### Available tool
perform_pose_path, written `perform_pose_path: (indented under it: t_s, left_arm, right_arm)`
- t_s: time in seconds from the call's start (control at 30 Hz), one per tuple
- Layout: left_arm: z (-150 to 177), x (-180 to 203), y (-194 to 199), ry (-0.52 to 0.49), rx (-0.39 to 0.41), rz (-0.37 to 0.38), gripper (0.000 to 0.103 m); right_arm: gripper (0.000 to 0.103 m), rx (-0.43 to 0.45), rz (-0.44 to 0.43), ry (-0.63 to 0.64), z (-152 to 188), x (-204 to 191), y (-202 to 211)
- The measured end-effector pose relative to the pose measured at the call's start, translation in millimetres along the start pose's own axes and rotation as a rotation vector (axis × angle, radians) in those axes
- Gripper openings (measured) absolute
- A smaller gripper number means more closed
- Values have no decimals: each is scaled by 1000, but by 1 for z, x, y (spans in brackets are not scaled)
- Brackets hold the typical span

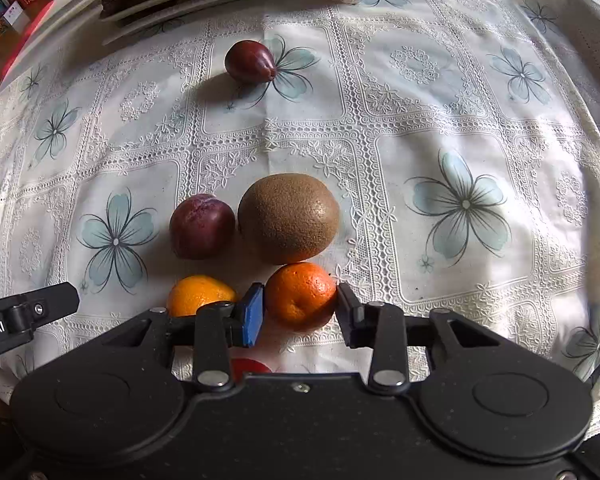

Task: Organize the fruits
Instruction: 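Close the right tool on a mandarin while the left tool grasps another mandarin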

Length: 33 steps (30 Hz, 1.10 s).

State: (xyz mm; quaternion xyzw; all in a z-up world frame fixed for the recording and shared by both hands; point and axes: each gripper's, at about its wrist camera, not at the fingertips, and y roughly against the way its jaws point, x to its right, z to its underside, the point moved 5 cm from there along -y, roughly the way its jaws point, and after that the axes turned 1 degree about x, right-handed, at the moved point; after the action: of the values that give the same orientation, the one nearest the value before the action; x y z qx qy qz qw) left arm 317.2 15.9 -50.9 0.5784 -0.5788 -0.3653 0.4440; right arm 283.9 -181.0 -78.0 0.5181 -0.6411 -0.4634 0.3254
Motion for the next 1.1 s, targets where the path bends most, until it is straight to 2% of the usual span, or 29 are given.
perform_pose_path:
  t_s: [0.2, 0.37, 0.57, 0.67, 0.9, 1.1]
  left_arm:
    - [2, 21, 6, -44, 37, 65, 44]
    - [3, 43, 13, -93, 79, 149, 44]
    - [9, 67, 9, -141, 66, 205, 44]
    - [12, 78, 2, -166, 50, 206, 44]
    - [21, 96, -13, -223, 19, 189, 45]
    - [22, 98, -27, -236, 9, 135, 45]
  right_arm:
    - [46, 49, 27, 12, -1, 12, 15]
    - [46, 28, 11, -88, -3, 38, 24]
    - [46, 22, 68, -180, -5, 70, 27]
    - [46, 6, 76, -219, -4, 80, 27]
    - [47, -28, 32, -260, -4, 87, 25]
    - [46, -21, 27, -262, -4, 86, 29]
